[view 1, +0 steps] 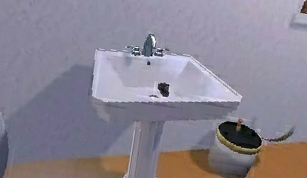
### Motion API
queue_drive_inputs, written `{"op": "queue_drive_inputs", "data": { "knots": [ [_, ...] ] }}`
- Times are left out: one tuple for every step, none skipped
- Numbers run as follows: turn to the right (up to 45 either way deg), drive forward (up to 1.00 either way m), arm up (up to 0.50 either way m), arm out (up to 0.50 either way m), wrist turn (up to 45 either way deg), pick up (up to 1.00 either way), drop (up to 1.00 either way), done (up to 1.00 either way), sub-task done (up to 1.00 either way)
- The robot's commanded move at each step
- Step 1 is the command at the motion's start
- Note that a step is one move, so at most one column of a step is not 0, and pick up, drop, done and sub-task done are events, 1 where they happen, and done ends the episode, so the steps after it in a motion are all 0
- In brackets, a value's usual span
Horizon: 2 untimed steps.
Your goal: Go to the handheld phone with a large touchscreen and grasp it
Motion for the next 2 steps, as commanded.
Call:
{"op": "queue_drive_inputs", "data": {
  "knots": [
    [-45.0,0.00,0.00,0.00,0.0,0.00,0.00,0.00,0.00],
    [-45.0,0.00,0.00,0.00,0.0,0.00,0.00,0.00,0.00]
  ]
}}
